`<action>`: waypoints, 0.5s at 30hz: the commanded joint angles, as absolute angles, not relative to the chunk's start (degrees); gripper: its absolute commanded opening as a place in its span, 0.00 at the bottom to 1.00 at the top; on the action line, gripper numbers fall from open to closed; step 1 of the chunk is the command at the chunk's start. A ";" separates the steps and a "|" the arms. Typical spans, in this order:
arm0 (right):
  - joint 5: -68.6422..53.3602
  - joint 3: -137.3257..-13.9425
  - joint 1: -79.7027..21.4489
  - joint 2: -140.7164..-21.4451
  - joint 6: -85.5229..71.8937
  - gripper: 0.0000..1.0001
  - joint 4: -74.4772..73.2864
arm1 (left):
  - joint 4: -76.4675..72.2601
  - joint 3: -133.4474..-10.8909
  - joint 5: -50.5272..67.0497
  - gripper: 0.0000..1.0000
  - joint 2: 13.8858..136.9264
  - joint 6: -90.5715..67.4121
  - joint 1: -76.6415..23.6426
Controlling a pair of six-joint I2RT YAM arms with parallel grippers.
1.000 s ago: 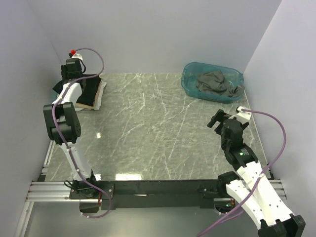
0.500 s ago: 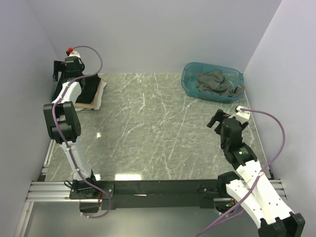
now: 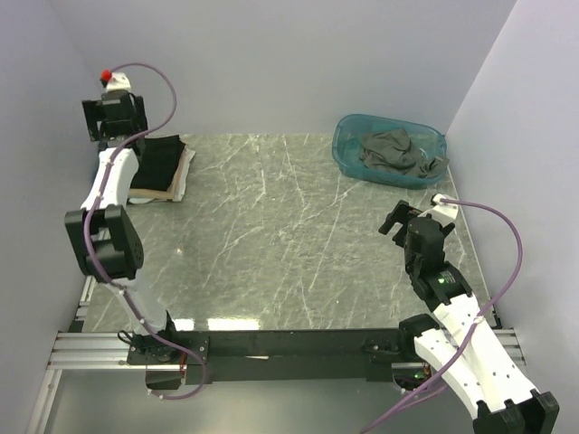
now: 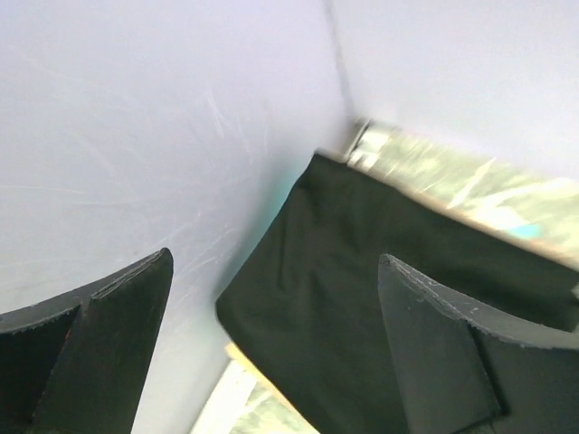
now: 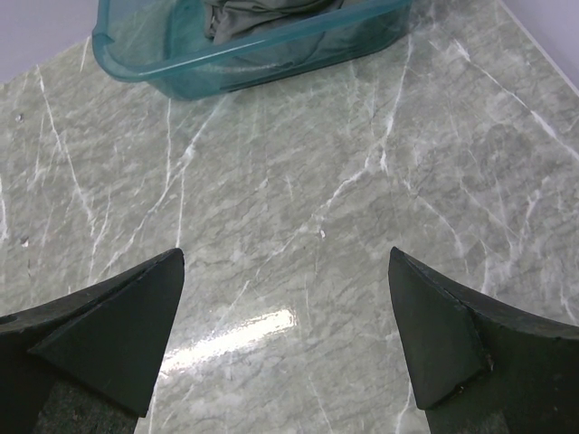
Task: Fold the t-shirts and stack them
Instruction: Reset both grippers
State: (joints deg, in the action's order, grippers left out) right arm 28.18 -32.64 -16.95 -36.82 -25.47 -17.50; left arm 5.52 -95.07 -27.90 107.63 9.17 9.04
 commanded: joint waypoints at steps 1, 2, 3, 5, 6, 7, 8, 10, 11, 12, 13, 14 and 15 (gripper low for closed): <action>27.69 -34.98 -16.96 -35.86 -25.22 1.00 -16.61 | 6.76 -95.01 -21.98 0.99 99.16 1.25 9.05; 27.25 -34.81 -16.88 -35.77 -25.22 1.00 -16.44 | 7.20 -94.92 -21.28 0.99 98.27 0.45 8.97; 26.81 -34.72 -16.96 -35.68 -25.22 1.00 -16.35 | 7.64 -94.49 -20.40 0.99 97.22 -2.95 9.05; 25.40 -34.72 -16.96 -35.86 -25.14 1.00 -16.17 | 7.74 -93.09 -13.68 0.99 93.53 -9.38 8.88; 25.14 -34.89 -16.88 -36.03 -25.14 1.00 -16.17 | 6.95 -90.20 -11.27 1.00 92.12 -11.49 8.53; 24.79 -34.98 -17.05 -36.38 -25.14 1.00 -16.26 | 5.55 -88.52 -9.86 0.99 89.24 -15.95 8.00; 24.18 -35.15 -16.96 -36.82 -25.05 1.00 -16.61 | 3.80 -85.63 -9.50 0.99 87.90 -17.74 6.00; 23.21 -36.12 -17.05 -37.61 -24.96 1.00 -17.66 | 3.43 -82.29 -11.41 0.99 84.47 -21.87 1.53; 23.12 -36.21 -16.96 -37.79 -25.05 1.00 -17.84 | 4.04 -81.31 -12.38 0.99 83.51 -22.84 0.28; 23.12 -36.12 -16.96 -37.88 -25.14 1.00 -18.02 | 4.30 -80.08 -13.52 0.99 82.28 -23.63 -2.43; 23.12 -35.86 -16.96 -38.05 -25.31 1.00 -17.84 | 4.57 -78.68 -14.84 0.99 79.83 -25.38 -6.64; 22.42 -35.77 -17.05 -38.06 -25.40 1.00 -17.93 | 5.18 -75.36 -16.25 0.99 78.41 -26.01 -8.85; 22.06 -35.68 -16.96 -38.06 -25.57 1.00 -17.93 | 5.27 -73.32 -16.69 1.00 76.92 -26.36 -10.88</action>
